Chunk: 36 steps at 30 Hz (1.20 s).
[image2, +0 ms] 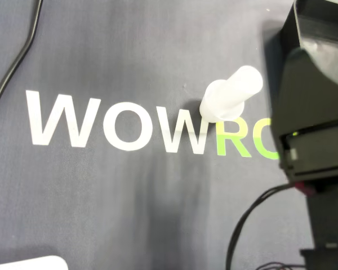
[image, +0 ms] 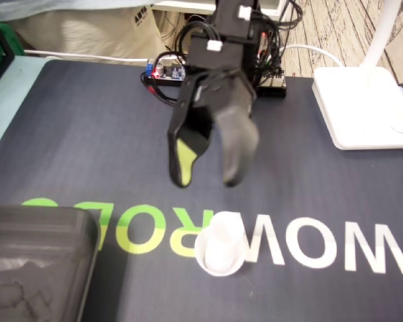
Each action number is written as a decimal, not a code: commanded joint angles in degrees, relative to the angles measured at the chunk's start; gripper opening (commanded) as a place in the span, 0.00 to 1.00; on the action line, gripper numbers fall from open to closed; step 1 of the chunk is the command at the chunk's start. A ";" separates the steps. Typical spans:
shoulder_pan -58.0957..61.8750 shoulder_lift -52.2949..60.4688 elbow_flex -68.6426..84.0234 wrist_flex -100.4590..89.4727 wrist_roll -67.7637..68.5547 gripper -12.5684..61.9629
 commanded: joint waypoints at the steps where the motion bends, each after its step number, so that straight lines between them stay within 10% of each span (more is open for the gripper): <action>1: 0.44 4.39 -4.66 0.97 8.96 0.51; 12: -1.67 4.39 -5.27 14.15 39.55 0.56; 36: -4.22 4.39 10.72 13.18 41.04 0.63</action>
